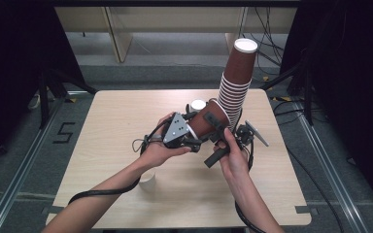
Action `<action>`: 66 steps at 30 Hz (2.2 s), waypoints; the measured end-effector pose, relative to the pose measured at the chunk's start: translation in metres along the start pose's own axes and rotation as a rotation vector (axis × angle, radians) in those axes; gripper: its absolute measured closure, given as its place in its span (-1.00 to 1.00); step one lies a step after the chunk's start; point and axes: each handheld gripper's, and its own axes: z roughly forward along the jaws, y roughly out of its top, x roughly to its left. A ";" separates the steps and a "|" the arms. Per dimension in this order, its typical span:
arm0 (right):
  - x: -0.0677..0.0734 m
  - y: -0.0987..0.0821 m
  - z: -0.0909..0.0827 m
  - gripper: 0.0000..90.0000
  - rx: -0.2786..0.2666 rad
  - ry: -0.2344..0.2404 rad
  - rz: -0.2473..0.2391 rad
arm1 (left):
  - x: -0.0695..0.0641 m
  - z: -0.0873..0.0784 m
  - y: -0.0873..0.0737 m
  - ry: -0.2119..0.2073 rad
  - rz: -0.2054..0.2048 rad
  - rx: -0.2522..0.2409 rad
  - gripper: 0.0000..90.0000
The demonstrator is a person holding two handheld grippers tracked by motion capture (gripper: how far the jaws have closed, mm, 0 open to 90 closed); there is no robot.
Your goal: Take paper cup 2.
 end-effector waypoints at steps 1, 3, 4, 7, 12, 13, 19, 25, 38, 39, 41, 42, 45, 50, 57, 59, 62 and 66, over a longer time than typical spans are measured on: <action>0.000 0.000 0.000 -0.59 -0.002 0.000 -0.007 | 0.000 0.001 0.000 0.000 0.003 -0.001 -0.59; 0.000 0.000 0.000 -0.58 -0.001 -0.004 -0.024 | 0.000 0.001 0.000 0.000 0.010 0.004 -0.59; 0.000 0.000 0.000 -0.58 0.002 0.001 -0.023 | 0.000 0.000 0.000 0.000 0.011 0.006 -0.59; 0.001 0.000 0.000 -0.58 -0.002 -0.008 -0.043 | 0.000 0.001 0.000 0.001 0.017 0.007 -0.60; 0.003 0.000 0.000 -0.57 0.007 -0.010 -0.026 | 0.000 0.001 0.000 0.003 0.025 0.009 -0.60; 0.002 0.001 0.000 -0.56 0.007 -0.018 -0.066 | 0.000 0.001 0.000 0.003 0.025 0.009 -0.60; 0.002 0.001 0.000 -0.56 0.008 -0.013 -0.084 | -0.001 0.002 -0.001 -0.005 0.009 0.040 -0.69; 0.007 0.000 0.000 -0.56 0.008 -0.020 -0.106 | -0.001 0.002 -0.001 0.000 0.016 0.052 -0.85; 0.005 0.007 -0.002 -0.56 -0.020 -0.054 -0.175 | 0.004 -0.007 0.000 -0.008 -0.006 0.055 -0.91; 0.005 0.008 -0.002 -0.56 -0.023 -0.051 -0.173 | 0.005 -0.008 0.000 -0.008 -0.009 0.052 -0.91; 0.005 0.009 -0.003 -0.56 -0.023 -0.051 -0.172 | 0.006 -0.011 -0.001 -0.004 -0.008 0.063 -0.92; 0.005 0.010 -0.003 -0.56 -0.024 -0.051 -0.175 | 0.007 -0.013 -0.002 -0.003 -0.012 0.064 -0.92; 0.006 0.012 -0.004 -0.56 -0.029 -0.055 -0.184 | 0.009 -0.016 -0.002 0.000 -0.028 0.055 -0.92; 0.005 0.015 -0.005 -0.56 -0.028 -0.064 -0.204 | 0.011 -0.024 0.000 -0.004 -0.039 0.050 -0.92; 0.006 0.017 -0.008 -0.57 -0.004 -0.087 -0.297 | 0.017 -0.038 0.003 0.003 -0.070 0.031 -0.92; 0.007 0.017 -0.009 -0.57 0.006 -0.089 -0.325 | 0.018 -0.042 0.004 0.008 -0.075 0.027 -0.92; 0.008 0.018 -0.010 -0.57 0.008 -0.096 -0.346 | 0.020 -0.047 0.005 0.010 -0.075 0.025 -0.92; 0.008 0.020 -0.012 -0.57 0.018 -0.099 -0.402 | 0.023 -0.054 0.005 0.012 -0.090 0.015 -0.92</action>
